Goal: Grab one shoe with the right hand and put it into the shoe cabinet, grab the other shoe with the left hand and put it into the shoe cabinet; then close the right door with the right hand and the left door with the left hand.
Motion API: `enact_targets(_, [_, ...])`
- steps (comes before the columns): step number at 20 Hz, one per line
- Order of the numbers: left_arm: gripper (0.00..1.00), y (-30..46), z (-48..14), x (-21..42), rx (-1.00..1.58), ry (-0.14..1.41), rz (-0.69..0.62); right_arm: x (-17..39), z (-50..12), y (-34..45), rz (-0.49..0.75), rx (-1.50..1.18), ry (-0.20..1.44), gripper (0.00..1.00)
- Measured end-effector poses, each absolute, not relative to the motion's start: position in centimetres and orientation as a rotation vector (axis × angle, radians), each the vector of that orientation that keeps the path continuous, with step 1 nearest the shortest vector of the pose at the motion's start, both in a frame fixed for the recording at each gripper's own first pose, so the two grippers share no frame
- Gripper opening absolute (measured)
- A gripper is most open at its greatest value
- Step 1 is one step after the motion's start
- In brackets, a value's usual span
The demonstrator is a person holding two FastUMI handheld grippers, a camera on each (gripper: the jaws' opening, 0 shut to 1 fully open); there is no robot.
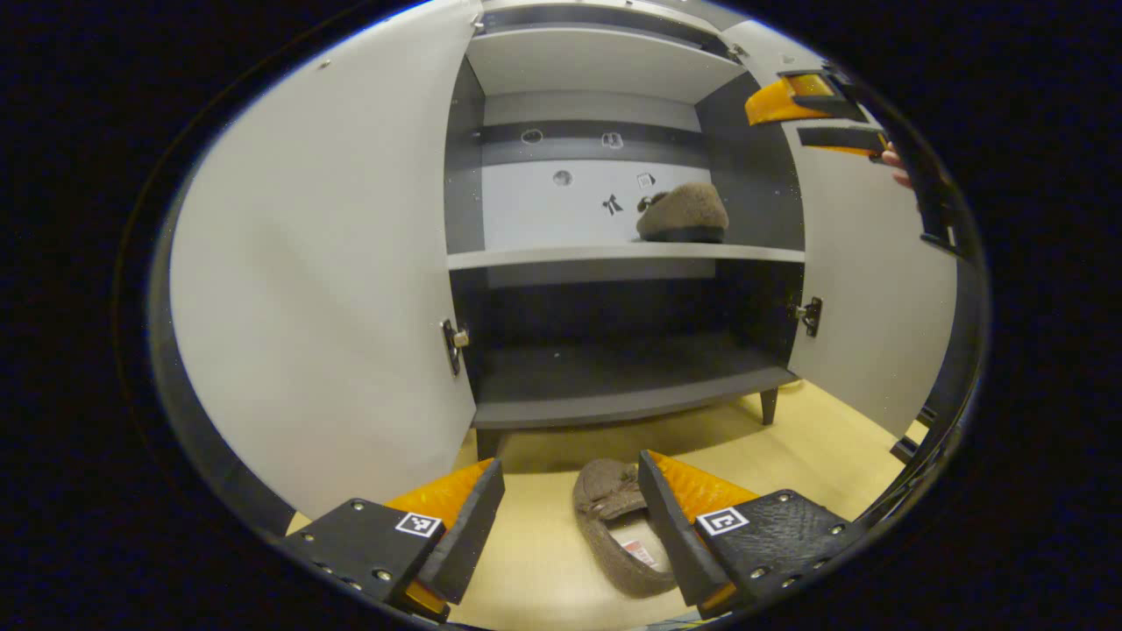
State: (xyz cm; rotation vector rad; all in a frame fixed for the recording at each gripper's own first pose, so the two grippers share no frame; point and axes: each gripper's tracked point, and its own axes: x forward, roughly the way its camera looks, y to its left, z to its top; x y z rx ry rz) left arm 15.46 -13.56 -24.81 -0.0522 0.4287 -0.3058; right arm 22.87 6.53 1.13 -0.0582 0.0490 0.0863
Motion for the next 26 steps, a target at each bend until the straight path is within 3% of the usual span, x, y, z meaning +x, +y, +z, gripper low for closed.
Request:
enact_targets(4, [0.9,-14.9,-30.8,15.2,-0.05,0.572,-0.329,18.5,0.0,6.5,0.123,-0.055,0.064,0.99])
enact_targets(11, [0.9,-15.8,-38.4,15.0,0.001,0.793,-0.353,16.0,-2.1,3.0,0.04,-0.038,0.119,0.98])
enact_targets(12, [0.96,-16.2,-38.6,15.0,-0.013,0.82,-0.379,15.7,-2.4,2.5,0.027,-0.044,0.127,0.98])
enact_targets(13, [0.86,-16.5,-38.8,14.6,-0.023,0.846,-0.384,15.4,-2.9,2.2,0.02,-0.05,0.14,0.98])
enact_targets(14, [0.63,-17.0,-39.1,14.5,-0.023,0.859,-0.389,15.0,-3.4,1.9,0.016,-0.053,0.153,0.98])
enact_targets(17, [0.49,-18.4,-39.5,14.3,-0.036,0.868,-0.411,14.0,-4.7,1.1,-0.002,-0.028,0.195,0.98])
enact_targets(18, [0.31,-18.3,-39.9,14.6,-0.041,0.862,-0.413,13.7,-5.1,0.9,-0.004,-0.019,0.206,0.98])
enact_targets(19, [0.24,-17.2,-39.6,14.9,-0.015,0.852,-0.367,13.6,-5.3,0.8,-0.005,-0.014,0.215,0.98])
enact_targets(20, [0.06,-16.8,-39.4,15.4,-0.023,0.851,-0.349,13.4,-5.6,0.7,-0.003,-0.011,0.223,0.98])
enact_targets(24, [0.02,-17.0,-38.0,15.9,-0.091,0.826,-0.335,13.0,-5.6,1.0,0.02,-0.017,0.227,0.97])
enact_targets(25, [0.07,-16.8,-37.6,16.3,-0.085,0.812,-0.332,13.0,-5.6,1.1,0.029,-0.022,0.224,0.97])
enact_targets(26, [0.01,-16.7,-37.1,16.8,-0.076,0.8,-0.334,12.9,-5.7,1.3,0.036,-0.025,0.225,0.97])
